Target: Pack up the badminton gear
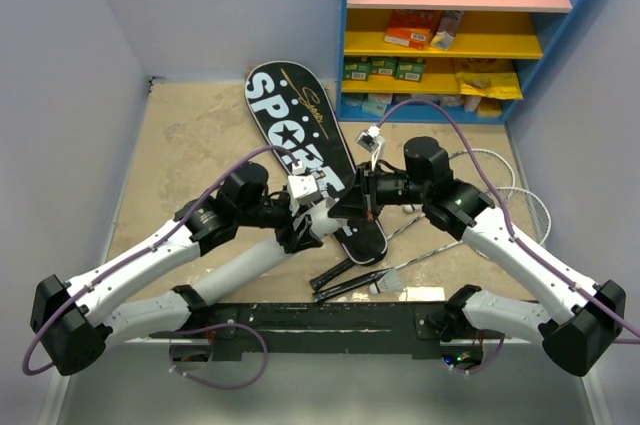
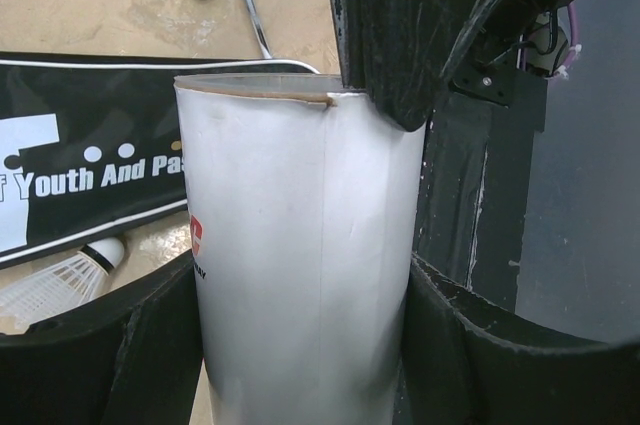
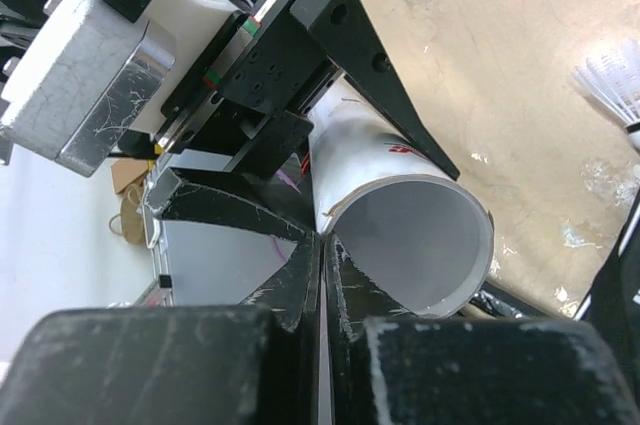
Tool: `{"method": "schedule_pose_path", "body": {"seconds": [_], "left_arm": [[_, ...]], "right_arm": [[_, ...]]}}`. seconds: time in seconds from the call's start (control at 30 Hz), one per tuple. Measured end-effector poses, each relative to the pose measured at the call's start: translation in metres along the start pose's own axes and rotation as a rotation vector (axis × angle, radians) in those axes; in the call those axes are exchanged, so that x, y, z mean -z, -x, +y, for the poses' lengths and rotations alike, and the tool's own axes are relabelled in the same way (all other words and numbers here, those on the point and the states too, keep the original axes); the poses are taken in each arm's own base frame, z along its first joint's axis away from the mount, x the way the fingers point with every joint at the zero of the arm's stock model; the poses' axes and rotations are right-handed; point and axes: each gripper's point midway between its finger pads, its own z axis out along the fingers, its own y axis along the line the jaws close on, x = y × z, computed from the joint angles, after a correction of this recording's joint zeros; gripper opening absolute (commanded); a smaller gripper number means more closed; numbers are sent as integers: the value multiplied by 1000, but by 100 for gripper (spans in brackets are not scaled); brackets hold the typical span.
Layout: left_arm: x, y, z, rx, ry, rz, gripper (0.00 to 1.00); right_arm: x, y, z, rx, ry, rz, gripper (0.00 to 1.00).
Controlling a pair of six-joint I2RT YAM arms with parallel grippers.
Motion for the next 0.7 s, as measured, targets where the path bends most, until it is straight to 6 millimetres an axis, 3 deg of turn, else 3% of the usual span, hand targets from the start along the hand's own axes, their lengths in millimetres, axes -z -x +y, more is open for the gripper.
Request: {"method": "schedule_pose_path", "body": {"seconds": [0.47, 0.7], "left_arm": [[12, 6, -11, -37, -13, -63, 1], [14, 16, -10, -49, -1, -111, 1]], "right_arm": [[0, 2, 16, -31, 78, -33, 0], [6, 14, 20, -35, 49, -53, 0]]}}
